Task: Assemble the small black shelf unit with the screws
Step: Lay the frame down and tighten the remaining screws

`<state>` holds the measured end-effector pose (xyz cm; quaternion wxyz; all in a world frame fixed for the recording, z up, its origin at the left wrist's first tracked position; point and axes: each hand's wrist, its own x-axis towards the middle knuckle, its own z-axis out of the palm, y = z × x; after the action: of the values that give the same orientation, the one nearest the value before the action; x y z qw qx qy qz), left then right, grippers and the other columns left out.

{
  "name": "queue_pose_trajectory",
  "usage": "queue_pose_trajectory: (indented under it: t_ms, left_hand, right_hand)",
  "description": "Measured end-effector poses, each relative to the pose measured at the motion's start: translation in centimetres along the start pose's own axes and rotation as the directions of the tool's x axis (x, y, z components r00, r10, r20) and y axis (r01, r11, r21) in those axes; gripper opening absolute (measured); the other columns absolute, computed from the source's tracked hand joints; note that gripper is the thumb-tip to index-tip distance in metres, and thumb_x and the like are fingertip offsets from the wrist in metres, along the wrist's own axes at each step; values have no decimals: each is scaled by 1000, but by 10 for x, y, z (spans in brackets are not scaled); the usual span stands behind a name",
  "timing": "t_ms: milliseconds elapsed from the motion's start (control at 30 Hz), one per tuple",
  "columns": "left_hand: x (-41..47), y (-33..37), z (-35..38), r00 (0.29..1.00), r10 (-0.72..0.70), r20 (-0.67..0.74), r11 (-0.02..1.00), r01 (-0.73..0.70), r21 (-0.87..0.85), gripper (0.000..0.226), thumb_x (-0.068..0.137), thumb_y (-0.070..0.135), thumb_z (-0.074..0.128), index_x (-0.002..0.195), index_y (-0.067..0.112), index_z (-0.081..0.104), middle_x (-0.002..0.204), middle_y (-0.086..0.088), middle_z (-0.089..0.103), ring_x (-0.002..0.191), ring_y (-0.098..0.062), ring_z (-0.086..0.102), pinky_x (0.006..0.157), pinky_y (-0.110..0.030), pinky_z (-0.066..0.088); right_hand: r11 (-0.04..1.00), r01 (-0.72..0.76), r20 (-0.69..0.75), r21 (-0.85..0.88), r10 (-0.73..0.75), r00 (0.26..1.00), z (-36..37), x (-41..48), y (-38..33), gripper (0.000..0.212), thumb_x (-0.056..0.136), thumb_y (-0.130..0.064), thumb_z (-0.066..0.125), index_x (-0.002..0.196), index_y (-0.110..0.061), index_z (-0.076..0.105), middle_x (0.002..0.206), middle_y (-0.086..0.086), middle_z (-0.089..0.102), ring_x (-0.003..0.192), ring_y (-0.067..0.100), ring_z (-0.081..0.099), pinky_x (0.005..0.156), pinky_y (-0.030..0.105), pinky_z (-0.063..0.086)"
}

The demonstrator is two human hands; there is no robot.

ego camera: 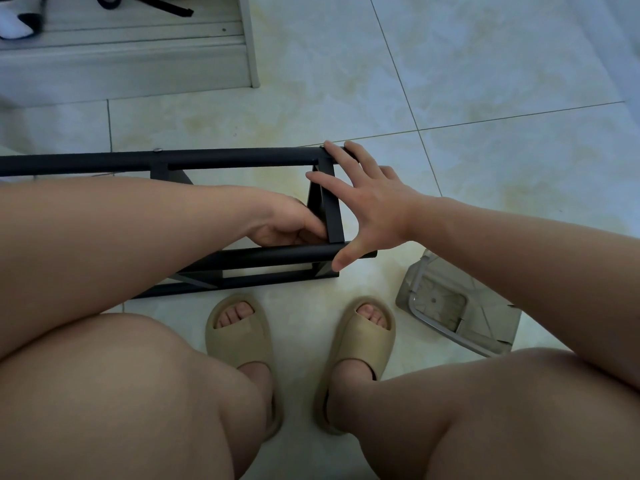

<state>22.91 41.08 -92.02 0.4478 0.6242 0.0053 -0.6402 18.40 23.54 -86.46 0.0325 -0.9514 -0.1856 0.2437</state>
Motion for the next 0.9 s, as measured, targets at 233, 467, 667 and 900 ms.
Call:
queue_pose_trajectory:
  t_ms: [233,467,667,900]
  left_hand:
    - [2,14,-1,997,-72,31,997,72,-13,30,95,-5,53,78,7,75,83,-9,77,73,-16,75,67,-22,60]
    - [-1,5,-2,998,-4,56,1000,5,-13,24,94,-3,54,89,9,75,97,-9,76,90,-20,73,90,-31,56]
    - [0,-2,-6,991,48,126,997,-40,-63,24,95,-5,50,101,8,70,106,-9,72,105,-22,67,103,-34,49]
    - [5,-4,-5,983,115,144,990,-102,-98,35,91,-14,46,88,7,74,99,-11,74,96,-24,71,92,-31,57]
  right_hand:
    - [1000,7,0,7,-7,1000,0,-1,-1,140,48,-94,65,159,-39,1,165,-1,-28,151,25,-26,118,58,18]
    - [1000,2,-5,9,-2,1000,0,0,0,140,46,-95,64,160,-39,3,165,-2,-26,152,25,-24,118,58,19]
    - [1000,4,-10,17,-3,1000,1,0,0,140,47,-95,64,159,-40,3,165,-2,-27,152,25,-24,119,58,18]
    - [1000,10,-10,30,-10,1000,2,0,1,138,49,-92,67,159,-40,3,165,-3,-28,152,25,-25,118,58,19]
